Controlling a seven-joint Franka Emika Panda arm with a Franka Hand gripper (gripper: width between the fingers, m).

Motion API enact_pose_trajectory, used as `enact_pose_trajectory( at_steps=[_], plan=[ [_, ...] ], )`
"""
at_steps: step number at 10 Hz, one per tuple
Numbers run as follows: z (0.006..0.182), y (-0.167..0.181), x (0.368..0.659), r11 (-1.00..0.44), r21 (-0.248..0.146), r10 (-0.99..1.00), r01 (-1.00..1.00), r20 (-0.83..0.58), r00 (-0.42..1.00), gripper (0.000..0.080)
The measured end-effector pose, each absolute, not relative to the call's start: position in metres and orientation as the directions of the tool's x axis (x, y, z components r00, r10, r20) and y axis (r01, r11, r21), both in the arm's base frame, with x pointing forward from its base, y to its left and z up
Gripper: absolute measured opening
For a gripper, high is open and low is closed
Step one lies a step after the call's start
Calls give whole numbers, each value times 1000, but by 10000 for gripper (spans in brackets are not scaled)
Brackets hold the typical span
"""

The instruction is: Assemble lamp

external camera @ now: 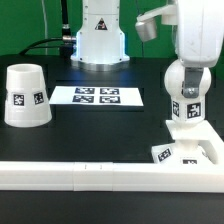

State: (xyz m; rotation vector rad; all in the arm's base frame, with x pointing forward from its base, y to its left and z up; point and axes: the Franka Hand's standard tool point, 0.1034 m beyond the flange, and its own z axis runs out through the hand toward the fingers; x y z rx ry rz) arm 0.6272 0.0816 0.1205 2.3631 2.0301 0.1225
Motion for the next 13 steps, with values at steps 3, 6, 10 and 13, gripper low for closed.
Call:
enact_pose_trajectory(
  at_steps=[3, 6, 10, 13],
  plan=[
    [120, 80, 627, -97, 70, 995, 993, 31, 95, 687],
    [120, 79, 627, -101, 68, 995, 993, 31, 99, 576],
    [120, 81, 626, -293, 60, 956, 954, 45, 291, 576],
    [119, 83, 627, -563, 24, 826, 826, 45, 561, 576]
  ],
)
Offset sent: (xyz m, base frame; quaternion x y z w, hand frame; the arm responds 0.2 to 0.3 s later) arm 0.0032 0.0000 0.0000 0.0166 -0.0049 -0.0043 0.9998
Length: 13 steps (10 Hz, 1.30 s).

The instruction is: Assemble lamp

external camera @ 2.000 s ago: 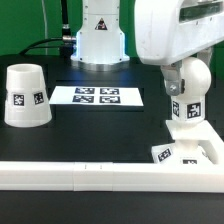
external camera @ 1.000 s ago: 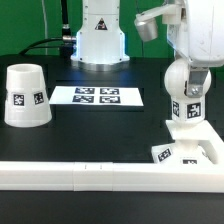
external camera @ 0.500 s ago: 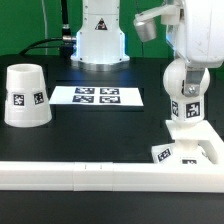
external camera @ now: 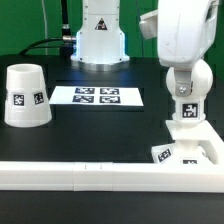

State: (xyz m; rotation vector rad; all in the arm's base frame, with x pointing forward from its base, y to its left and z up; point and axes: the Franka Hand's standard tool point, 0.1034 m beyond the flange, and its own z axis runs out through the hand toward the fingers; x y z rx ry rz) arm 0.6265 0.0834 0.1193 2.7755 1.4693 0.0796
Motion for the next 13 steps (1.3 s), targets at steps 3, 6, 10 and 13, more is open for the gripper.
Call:
enact_pose_trajectory(
  at_steps=[3, 6, 10, 13],
  plan=[
    [120, 88, 625, -808, -6, 588, 588, 25, 808, 577],
    [119, 87, 626, -920, -23, 391, 391, 3, 920, 577],
    [119, 88, 625, -988, -28, 155, 155, -3, 988, 577],
    [118, 87, 625, -997, -44, -66, -66, -14, 998, 577]
  ],
)
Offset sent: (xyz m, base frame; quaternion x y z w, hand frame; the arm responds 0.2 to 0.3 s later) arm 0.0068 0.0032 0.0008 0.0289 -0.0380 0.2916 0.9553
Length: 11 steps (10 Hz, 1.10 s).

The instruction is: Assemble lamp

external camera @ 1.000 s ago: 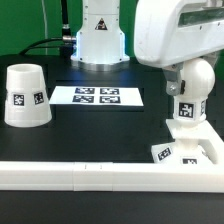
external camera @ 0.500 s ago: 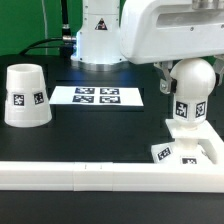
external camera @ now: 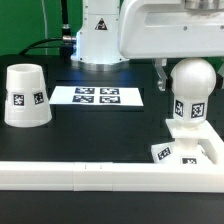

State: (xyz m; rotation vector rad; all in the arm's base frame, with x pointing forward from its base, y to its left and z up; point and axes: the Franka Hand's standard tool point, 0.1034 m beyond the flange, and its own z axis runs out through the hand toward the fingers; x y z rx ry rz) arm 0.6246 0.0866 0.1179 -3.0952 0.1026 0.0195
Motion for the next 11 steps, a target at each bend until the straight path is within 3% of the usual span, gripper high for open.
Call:
enact_pose_trajectory(
  at_steps=[5, 11],
  plan=[
    [117, 84, 626, -842, -83, -529, -534, -70, 846, 577],
    [116, 87, 626, -516, -61, -845, -854, -130, 519, 577]
  ],
)
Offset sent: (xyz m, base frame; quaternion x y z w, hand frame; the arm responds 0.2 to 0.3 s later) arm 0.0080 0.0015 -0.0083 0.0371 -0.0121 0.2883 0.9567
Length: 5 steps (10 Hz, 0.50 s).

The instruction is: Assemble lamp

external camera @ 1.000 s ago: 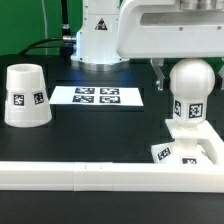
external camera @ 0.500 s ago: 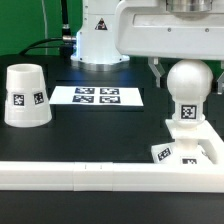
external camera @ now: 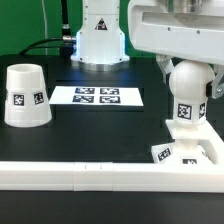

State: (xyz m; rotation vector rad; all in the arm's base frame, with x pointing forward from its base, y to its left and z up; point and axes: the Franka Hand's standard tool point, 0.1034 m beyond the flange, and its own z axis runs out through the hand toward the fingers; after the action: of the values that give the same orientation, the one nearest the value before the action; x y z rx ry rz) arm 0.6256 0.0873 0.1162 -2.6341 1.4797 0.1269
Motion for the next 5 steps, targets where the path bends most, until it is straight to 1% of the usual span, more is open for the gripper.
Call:
enact_pose_trajectory(
  at_steps=[3, 4, 5],
  plan=[
    [116, 88, 627, -372, -57, -914, -927, -150, 376, 577],
    [116, 89, 627, -345, -53, -925, -937, -151, 349, 577],
    [116, 89, 627, -366, -56, -917, -929, -150, 371, 577]
  ],
)
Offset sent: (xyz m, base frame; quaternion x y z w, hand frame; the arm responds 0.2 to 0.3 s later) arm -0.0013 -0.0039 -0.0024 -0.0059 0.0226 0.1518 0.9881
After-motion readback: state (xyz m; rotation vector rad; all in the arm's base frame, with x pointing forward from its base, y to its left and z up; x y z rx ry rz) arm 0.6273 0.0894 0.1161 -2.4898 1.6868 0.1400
